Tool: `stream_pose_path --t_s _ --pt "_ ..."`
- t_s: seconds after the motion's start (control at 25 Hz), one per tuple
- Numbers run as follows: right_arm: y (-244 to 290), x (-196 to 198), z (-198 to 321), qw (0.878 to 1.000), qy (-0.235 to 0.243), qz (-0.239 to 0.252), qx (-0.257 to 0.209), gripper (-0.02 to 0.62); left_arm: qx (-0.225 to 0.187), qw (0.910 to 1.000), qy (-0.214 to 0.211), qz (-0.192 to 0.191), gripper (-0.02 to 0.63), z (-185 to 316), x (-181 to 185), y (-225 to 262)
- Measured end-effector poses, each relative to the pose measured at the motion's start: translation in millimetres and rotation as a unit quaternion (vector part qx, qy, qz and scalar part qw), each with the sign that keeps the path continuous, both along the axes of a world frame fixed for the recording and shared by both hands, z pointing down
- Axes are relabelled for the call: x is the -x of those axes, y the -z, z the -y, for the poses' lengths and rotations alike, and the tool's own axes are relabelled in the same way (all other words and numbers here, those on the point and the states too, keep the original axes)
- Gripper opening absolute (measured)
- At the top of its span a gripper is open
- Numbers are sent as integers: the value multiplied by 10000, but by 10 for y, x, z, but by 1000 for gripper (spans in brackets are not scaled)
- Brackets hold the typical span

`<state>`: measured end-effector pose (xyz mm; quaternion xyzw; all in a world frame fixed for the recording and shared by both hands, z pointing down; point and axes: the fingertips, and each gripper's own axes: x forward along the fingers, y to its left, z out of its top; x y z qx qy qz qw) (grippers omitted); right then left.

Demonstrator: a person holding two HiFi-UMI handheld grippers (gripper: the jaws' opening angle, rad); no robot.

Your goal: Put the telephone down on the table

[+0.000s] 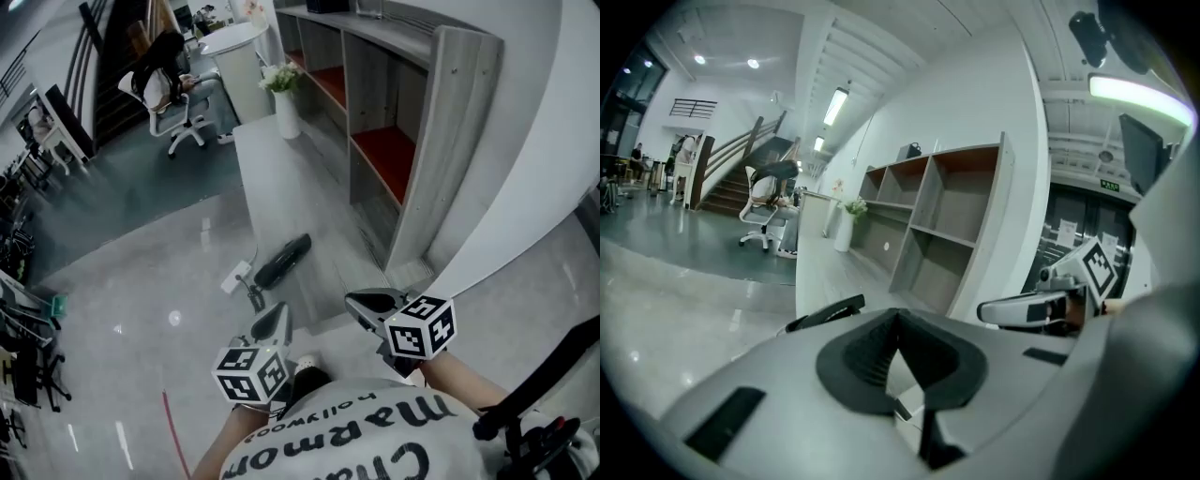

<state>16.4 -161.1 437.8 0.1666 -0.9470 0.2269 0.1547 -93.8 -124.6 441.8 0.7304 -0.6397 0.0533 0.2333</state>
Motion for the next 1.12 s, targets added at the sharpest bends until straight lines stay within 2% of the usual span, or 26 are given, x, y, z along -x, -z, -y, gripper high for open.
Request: stream_pose_path --t_s 0.24,0.48,1.12 --pt "-100 -173 -282 9992 285 -255 -111 11 29 9995 318 -83 9 -334 -112 -41" --pt "-187 -294 -461 9986 400 -340 -3 11 95 9983 564 -97 9 -599 -210 -130" --pt "-227 -270 -764 9975 608 -365 47 11 74 9966 805 -153 9 -957 -205 -139"
